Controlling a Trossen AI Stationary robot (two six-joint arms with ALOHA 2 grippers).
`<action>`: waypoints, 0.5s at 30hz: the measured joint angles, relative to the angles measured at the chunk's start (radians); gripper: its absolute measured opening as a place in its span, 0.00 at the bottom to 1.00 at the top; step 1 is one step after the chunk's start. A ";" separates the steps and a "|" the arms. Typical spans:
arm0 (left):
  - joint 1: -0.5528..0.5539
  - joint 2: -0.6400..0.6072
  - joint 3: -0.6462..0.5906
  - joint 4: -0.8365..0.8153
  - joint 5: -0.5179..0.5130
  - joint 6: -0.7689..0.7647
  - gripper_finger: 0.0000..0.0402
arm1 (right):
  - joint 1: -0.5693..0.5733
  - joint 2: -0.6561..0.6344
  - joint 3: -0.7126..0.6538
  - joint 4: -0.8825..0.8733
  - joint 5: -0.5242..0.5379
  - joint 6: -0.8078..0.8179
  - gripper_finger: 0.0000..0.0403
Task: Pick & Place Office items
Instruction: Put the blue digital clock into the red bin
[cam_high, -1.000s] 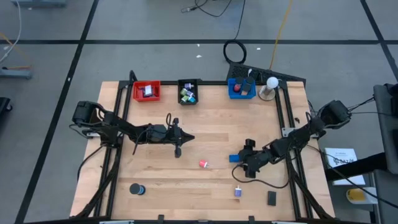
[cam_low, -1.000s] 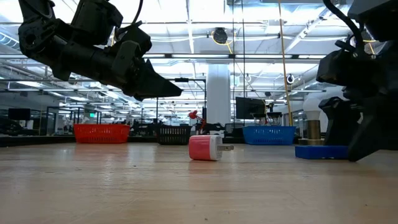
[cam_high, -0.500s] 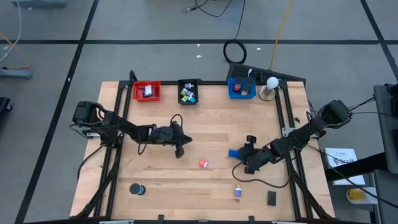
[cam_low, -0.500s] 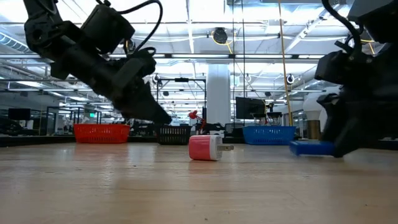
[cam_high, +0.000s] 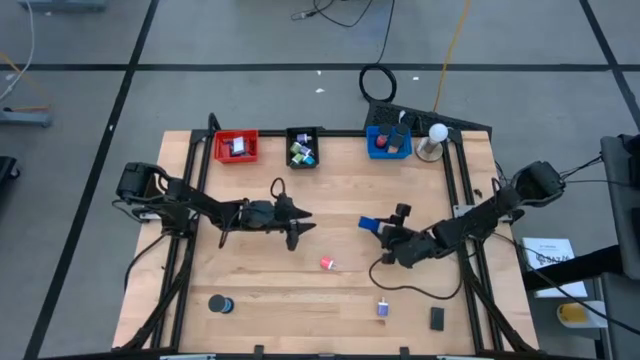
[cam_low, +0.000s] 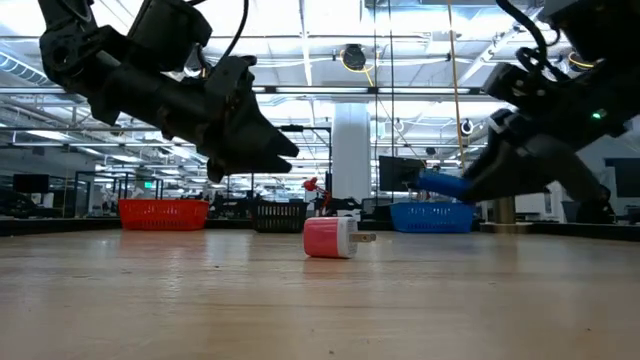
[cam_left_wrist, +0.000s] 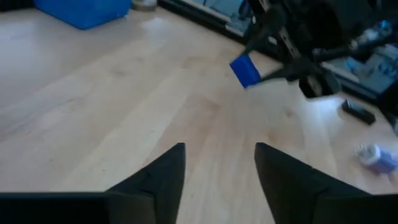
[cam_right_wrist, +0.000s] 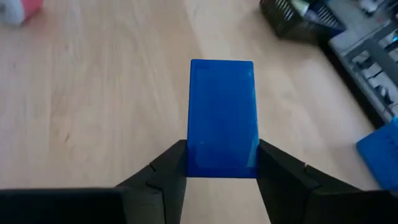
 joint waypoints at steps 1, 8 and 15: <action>0.003 0.004 0.000 0.015 -0.009 -0.005 0.51 | -0.008 0.009 0.000 0.039 0.000 -0.033 0.40; 0.060 0.180 0.002 0.280 0.093 -0.087 0.59 | -0.051 0.146 0.001 0.273 0.031 -0.265 0.40; 0.128 0.367 0.077 0.466 0.230 -0.235 0.60 | -0.076 0.289 0.003 0.542 0.053 -0.426 0.41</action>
